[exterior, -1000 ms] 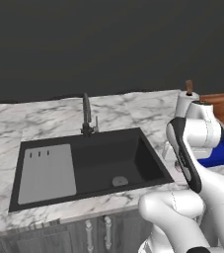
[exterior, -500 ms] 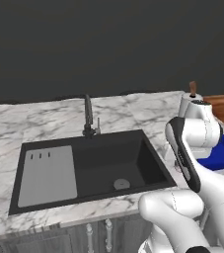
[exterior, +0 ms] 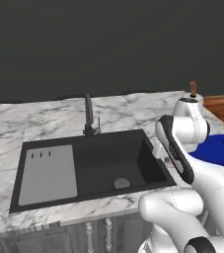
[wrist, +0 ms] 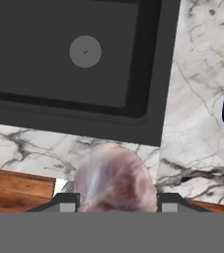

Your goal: Pick up all produce items and place them in the sink. Turn on the sink faucet to wash them. Then turn the sink off and put them in the tray.

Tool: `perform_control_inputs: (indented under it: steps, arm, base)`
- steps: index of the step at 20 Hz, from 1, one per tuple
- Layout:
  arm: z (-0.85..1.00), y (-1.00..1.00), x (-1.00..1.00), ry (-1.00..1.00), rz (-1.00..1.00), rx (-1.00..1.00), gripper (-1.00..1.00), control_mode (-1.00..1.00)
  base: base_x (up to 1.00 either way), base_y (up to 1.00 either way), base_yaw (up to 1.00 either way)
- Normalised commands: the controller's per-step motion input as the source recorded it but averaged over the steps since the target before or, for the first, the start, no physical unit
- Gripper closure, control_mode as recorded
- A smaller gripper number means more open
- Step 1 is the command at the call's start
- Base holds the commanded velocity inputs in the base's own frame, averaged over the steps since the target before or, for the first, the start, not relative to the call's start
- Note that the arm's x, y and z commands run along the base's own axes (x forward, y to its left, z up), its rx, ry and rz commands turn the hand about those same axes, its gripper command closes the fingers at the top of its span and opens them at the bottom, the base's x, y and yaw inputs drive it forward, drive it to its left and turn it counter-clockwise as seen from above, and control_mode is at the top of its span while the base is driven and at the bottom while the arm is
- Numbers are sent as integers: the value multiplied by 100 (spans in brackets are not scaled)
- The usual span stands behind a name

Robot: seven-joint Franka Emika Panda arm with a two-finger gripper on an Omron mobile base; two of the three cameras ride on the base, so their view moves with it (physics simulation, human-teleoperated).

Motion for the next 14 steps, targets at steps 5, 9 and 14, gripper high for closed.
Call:
perform_control_inputs:
  steps: [5,9,14]
  arm:
    - [0,63,35,0,20,0,100,-100]
    - [-4,60,47,1,16,0,100,-100]
    - [-28,48,64,3,13,0,100,-100]
  base:
    - [0,0,0]
    - [0,0,0]
    - [0,0,0]
